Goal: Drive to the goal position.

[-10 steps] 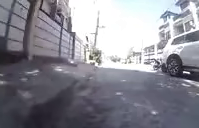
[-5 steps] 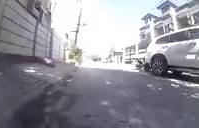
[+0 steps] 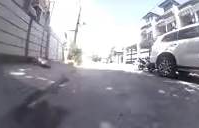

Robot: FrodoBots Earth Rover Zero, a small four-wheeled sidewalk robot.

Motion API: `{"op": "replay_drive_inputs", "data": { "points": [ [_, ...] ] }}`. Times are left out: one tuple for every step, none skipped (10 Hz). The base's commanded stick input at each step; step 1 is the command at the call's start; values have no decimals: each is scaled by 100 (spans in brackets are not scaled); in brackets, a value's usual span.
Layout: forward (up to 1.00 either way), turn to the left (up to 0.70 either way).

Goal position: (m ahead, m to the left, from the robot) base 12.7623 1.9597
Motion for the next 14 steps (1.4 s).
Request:
{"op": "replay_drive_inputs", "data": {
  "points": [
    [100,-2],
    [100,-2],
    [100,-2],
    [100,-2],
    [100,-2],
    [100,-2],
    [100,-2],
    [100,-2],
    [100,-2],
    [100,-2],
    [100,-2],
    [100,-2],
    [100,-2],
    [100,-2]
  ]
}}
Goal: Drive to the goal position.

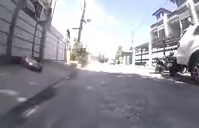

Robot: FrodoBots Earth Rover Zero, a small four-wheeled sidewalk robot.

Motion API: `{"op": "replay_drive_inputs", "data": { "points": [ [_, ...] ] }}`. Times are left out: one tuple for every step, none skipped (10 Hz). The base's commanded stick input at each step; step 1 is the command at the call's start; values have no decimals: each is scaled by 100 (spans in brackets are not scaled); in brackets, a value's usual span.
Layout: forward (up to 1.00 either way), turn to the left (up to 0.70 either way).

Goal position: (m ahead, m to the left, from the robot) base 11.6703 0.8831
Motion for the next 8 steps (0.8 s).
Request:
{"op": "replay_drive_inputs", "data": {
  "points": [
    [100,-2],
    [100,-2],
    [100,-2],
    [100,-2],
    [100,-2],
    [100,-2],
    [100,-2],
    [100,-2]
  ]
}}
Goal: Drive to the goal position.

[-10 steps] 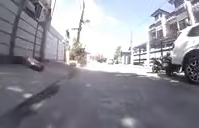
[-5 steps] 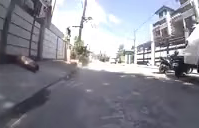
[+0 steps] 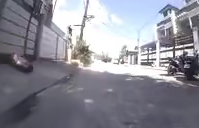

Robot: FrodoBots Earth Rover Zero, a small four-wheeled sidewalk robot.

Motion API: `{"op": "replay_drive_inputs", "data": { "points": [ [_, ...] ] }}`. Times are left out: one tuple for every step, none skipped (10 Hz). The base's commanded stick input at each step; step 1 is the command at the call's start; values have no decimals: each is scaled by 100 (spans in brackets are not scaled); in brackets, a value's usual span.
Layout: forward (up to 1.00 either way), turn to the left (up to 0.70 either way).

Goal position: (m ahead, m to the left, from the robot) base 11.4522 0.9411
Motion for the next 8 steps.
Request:
{"op": "replay_drive_inputs", "data": {
  "points": [
    [100,-2],
    [100,-2],
    [100,-2],
    [100,-2],
    [100,-2],
    [100,-1],
    [100,0],
    [100,0]
  ]
}}
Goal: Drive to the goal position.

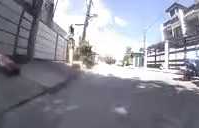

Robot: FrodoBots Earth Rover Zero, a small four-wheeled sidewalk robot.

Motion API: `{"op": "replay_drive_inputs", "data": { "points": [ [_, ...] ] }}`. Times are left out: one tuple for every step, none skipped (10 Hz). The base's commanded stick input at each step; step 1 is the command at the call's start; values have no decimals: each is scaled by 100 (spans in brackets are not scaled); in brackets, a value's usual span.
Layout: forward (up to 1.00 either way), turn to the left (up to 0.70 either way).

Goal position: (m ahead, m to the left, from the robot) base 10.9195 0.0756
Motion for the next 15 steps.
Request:
{"op": "replay_drive_inputs", "data": {
  "points": [
    [100,0],
    [100,-2],
    [100,-8],
    [100,-23],
    [100,-37],
    [100,-31],
    [100,-8],
    [100,-3],
    [100,0],
    [100,-1],
    [100,-2],
    [100,-2],
    [100,-2],
    [100,-2],
    [100,-2]
  ]
}}
